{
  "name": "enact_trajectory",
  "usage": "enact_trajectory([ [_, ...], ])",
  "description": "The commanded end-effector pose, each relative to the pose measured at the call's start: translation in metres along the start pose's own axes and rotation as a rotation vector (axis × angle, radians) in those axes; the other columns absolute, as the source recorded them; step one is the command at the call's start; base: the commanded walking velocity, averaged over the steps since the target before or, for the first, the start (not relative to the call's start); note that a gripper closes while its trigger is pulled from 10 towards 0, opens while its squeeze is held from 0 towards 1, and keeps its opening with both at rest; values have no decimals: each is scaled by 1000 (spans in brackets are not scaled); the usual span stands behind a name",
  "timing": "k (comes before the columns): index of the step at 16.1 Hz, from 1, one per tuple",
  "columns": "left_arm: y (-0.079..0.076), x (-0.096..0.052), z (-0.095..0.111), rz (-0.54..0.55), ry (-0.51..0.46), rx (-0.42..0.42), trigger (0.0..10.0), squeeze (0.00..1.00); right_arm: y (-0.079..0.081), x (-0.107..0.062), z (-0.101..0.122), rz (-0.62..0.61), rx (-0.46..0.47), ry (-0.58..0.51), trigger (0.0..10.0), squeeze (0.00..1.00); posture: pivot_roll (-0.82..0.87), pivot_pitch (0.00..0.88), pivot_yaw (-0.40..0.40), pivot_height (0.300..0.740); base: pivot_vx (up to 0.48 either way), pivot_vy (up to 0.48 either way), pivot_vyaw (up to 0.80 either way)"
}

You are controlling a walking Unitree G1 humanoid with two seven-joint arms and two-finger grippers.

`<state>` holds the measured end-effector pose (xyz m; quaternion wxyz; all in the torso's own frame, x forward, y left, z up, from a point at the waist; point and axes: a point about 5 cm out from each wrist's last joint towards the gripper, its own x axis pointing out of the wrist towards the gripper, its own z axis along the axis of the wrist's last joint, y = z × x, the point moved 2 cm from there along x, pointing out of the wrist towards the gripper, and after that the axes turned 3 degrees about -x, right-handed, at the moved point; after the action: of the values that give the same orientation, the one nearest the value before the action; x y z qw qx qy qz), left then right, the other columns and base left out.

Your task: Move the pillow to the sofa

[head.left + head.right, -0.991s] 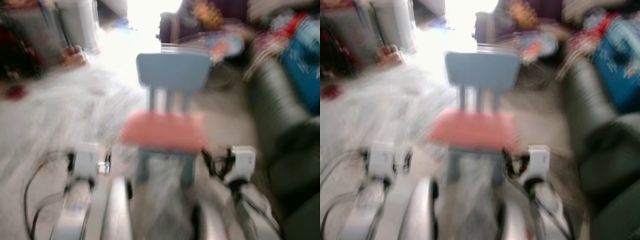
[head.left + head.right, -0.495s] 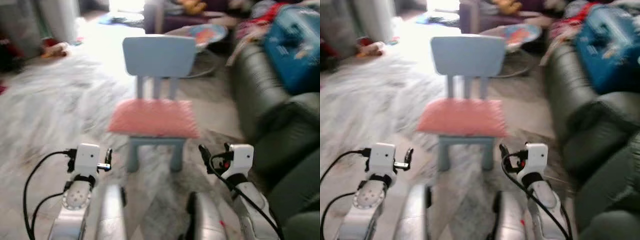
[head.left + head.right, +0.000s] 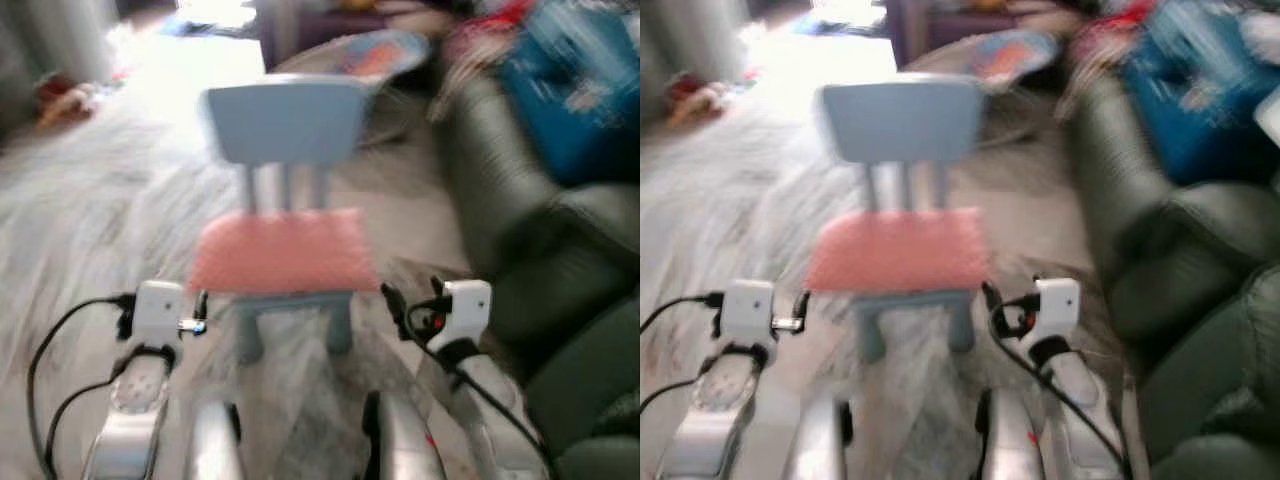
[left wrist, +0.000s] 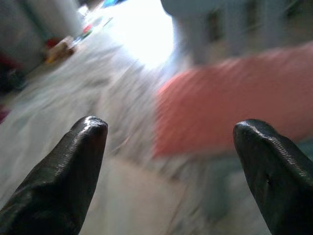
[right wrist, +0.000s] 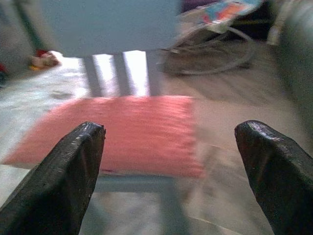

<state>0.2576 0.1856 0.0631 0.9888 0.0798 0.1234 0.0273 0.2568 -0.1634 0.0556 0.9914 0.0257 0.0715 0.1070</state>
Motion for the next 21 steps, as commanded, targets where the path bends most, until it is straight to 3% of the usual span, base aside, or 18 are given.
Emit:
enact_trajectory([
  [1,-5,-3,-4,-23,14,1,10000,0,-5,-1,1,-18,-3,-1,10000,0,19,0,-25,568,375,0,0],
  [9,-7,-2,-6,-23,25,-5,10000,0,-3,0,0,-2,-7,5,10000,0,16,0,-25,568,306,0,0],
  [14,-8,-2,-6,-21,28,-3,10000,0,-4,0,0,-7,-11,2,10000,0,16,0,-25,568,0,0,621],
  [21,-9,-2,-7,-37,38,-7,10000,0,-4,7,9,-29,20,-28,10000,0,26,0,-27,568,0,0,0],
])
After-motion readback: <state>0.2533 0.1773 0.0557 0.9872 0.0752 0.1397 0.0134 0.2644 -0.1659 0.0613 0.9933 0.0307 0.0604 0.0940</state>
